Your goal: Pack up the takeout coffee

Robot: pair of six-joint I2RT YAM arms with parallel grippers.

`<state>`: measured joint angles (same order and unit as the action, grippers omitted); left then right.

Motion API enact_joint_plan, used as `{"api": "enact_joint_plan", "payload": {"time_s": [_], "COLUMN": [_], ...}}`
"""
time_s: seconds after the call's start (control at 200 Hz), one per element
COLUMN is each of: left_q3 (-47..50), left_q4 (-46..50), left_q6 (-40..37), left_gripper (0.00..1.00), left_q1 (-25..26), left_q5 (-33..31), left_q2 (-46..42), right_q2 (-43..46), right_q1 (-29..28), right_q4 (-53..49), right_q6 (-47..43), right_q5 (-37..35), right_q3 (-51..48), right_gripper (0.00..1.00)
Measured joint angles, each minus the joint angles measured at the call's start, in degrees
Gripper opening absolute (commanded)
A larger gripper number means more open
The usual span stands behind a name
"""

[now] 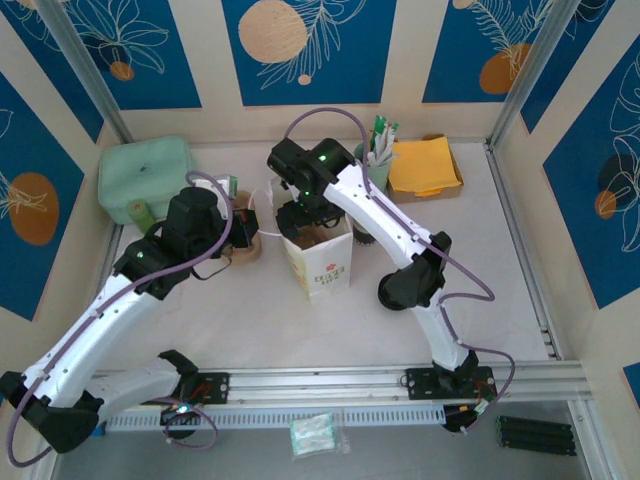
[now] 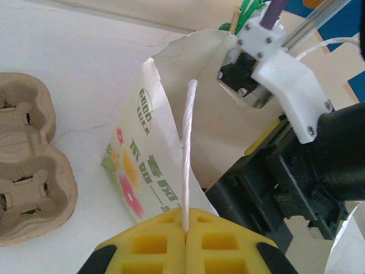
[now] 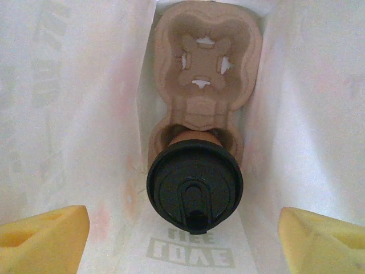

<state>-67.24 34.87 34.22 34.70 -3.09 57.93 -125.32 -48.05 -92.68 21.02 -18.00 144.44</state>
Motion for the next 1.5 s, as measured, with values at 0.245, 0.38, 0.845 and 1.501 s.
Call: {"api": "enact_joint_plan", "payload": {"time_s": [0.245,0.38,0.845,1.501], "left_q3": [0.0,0.0,-0.48,-2.36], "left_q4": [0.0,0.0,0.04,0.07], "left_q6": [-0.02,-0.02,-0.02,-0.09], "left_gripper": [0.0,0.0,0.05,0.29], "left_q1": [0.0,0.0,0.0,0.02], "left_q5": [-0.02,-0.15,-0.17,-0.13], "left_q2": [0.04,0.07,0.37,0.2], "right_q2": [1.49,2.97,6.67,9.84], "right_q1": [-0.7,-1.27,-3.61,-5.62], "right_q4": [-0.17,-0.15,-0.15,-0.15], "right_q6": [0.07,0.31,1.16,2.64], "right_q5": [0.0,0.0,-0.07,-1.57], "right_q3": [1.03,1.44,2.14,-0.59], "right_gripper": [0.85,0.85,0.84,0.84]}}
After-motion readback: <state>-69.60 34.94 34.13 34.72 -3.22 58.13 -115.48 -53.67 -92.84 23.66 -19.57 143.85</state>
